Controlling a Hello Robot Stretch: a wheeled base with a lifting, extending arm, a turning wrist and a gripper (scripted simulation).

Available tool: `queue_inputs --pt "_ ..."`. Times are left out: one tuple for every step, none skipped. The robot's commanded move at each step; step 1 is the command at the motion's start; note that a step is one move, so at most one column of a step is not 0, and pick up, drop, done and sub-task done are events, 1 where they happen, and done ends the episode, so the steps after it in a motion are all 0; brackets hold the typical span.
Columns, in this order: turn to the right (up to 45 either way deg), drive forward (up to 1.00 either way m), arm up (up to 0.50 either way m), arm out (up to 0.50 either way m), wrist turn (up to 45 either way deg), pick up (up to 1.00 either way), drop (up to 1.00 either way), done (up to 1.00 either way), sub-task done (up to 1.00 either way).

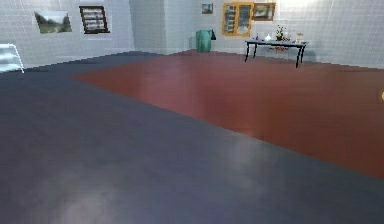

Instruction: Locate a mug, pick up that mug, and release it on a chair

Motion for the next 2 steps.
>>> queue_inputs --pt "0.0 0.0 0.0 0.4 0.0 0.0 0.0 0.0 0.0" --pt "0.0 0.0 0.0 0.0 45.0 0.0 0.0 0.0 0.0"
